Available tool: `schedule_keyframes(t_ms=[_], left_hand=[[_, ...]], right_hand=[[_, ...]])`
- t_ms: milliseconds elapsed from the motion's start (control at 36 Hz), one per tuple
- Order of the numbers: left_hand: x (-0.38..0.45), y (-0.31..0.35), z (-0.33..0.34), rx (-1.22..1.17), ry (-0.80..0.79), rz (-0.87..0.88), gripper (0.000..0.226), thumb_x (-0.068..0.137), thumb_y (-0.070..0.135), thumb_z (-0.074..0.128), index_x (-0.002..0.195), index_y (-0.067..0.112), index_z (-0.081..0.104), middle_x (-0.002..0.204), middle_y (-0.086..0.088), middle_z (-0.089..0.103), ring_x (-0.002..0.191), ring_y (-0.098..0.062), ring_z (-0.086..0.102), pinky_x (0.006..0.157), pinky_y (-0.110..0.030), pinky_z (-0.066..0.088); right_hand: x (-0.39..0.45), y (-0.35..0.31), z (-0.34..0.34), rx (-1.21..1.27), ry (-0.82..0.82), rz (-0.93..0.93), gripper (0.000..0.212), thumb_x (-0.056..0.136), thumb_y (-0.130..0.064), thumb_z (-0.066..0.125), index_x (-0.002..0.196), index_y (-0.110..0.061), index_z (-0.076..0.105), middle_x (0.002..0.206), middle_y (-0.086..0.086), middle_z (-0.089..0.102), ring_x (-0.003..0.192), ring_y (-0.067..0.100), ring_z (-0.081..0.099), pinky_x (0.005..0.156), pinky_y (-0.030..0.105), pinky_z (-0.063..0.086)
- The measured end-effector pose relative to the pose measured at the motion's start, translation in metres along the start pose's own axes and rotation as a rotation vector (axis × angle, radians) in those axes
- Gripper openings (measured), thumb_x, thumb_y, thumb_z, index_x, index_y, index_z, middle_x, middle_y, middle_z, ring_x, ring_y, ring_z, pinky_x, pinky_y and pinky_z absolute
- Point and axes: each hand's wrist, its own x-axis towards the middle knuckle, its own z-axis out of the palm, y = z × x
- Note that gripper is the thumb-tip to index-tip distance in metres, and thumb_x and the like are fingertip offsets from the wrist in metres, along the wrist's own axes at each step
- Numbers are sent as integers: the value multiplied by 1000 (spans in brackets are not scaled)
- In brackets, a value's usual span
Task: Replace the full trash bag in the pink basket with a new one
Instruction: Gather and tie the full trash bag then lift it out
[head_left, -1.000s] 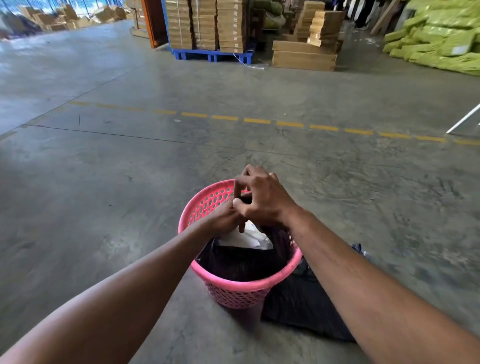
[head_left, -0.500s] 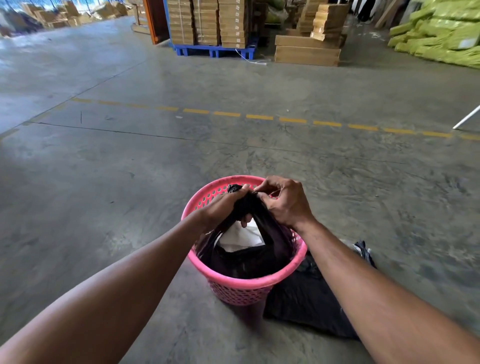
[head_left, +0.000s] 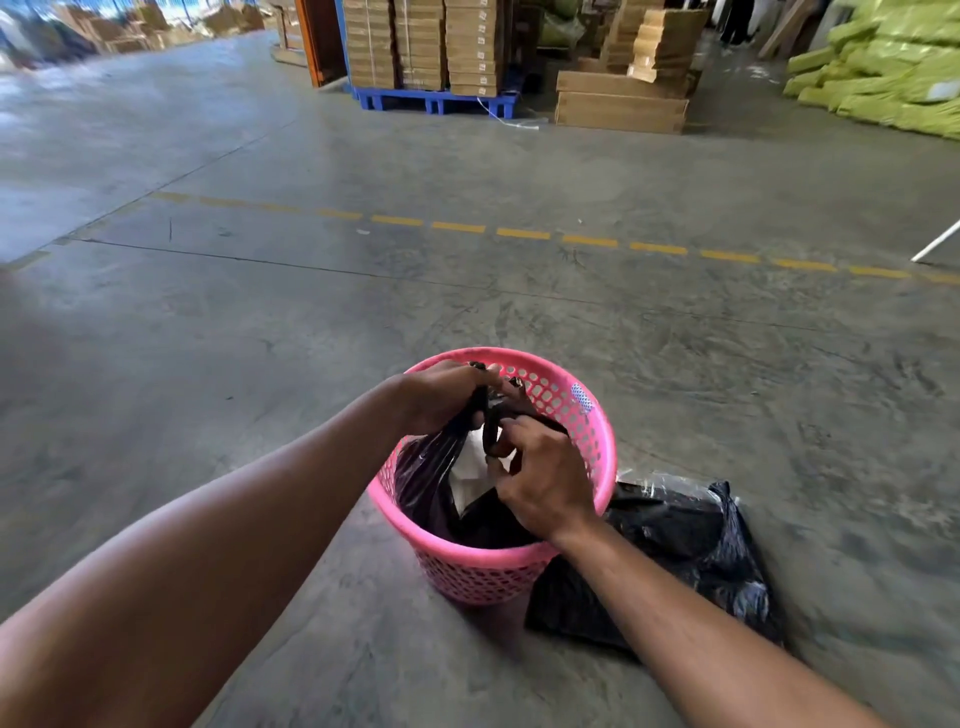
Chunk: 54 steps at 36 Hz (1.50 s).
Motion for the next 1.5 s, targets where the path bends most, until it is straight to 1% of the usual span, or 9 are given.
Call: schedule_keyframes(t_ms=[111, 306, 417, 500, 639, 806, 1083, 1222, 1500], left_hand=[[-8, -1, 9, 456, 72, 89, 35, 107, 20, 36, 89, 6, 62, 74, -11, 60, 53, -15, 58, 47, -21, 48], [-31, -29, 3, 1417, 168, 561, 42, 82, 35, 31, 90, 20, 69, 121, -7, 58, 105, -29, 61, 98, -38, 40], [-28, -56, -10, 1504, 194, 724, 36, 96, 36, 35, 94, 19, 67, 130, -9, 56, 113, -29, 61, 110, -38, 33], [-26, -64, -13, 1468, 205, 848, 25, 98, 29, 47, 95, 16, 67, 132, -10, 56, 114, -28, 60, 113, -35, 32], [-28, -61, -8, 1428, 202, 976, 17, 98, 25, 54, 91, 14, 66, 123, -9, 59, 106, -31, 60, 104, -34, 35], [-35, -67, -10, 1263, 256, 934, 16, 95, 26, 50, 91, 20, 64, 139, -9, 48, 115, -28, 56, 98, -42, 44], [-37, -62, -9, 422, 618, 603, 17, 77, 27, 85, 94, 29, 84, 86, 14, 80, 73, 8, 70, 69, -12, 48], [-34, -78, -25, 733, 759, 394, 22, 76, 41, 78, 59, 31, 67, 52, 8, 60, 50, -3, 53, 56, -24, 42], [-34, -102, -36, 1280, 815, 151, 20, 83, 35, 59, 64, 28, 54, 85, 6, 73, 97, -20, 64, 87, -39, 31]], right_hand=[[2, 11, 5, -45, -48, 111, 15, 77, -31, 63, 81, -23, 76, 82, -7, 74, 77, 17, 69, 71, 34, 54], [38, 4, -18, 171, 131, 200, 8, 77, -16, 66, 82, -18, 71, 76, -5, 74, 68, 9, 67, 67, 24, 51], [70, 6, -25, 319, -32, 207, 38, 83, -2, 52, 115, -21, 62, 110, -4, 71, 75, 7, 68, 79, 29, 55], [84, 5, -29, 308, -285, 113, 58, 84, 6, 44, 131, -23, 60, 101, -14, 64, 60, -16, 57, 65, 8, 43], [91, 1, -32, 261, -415, 99, 44, 76, 7, 48, 97, -15, 79, 96, -3, 78, 83, 1, 71, 78, 14, 51], [94, 10, -41, 130, -367, 83, 24, 75, -2, 66, 85, -18, 81, 84, -4, 79, 81, 7, 72, 76, 18, 53], [77, 25, -42, 213, -122, 232, 6, 73, -18, 75, 76, -21, 79, 71, -6, 76, 70, 5, 71, 67, 19, 53], [72, 37, -35, 54, -91, 326, 4, 64, -17, 77, 65, -21, 75, 66, -7, 74, 65, 5, 69, 67, 20, 52], [50, 71, -30, -284, -54, 428, 8, 65, -23, 70, 71, -19, 71, 79, 3, 76, 76, 29, 72, 62, 26, 47]])
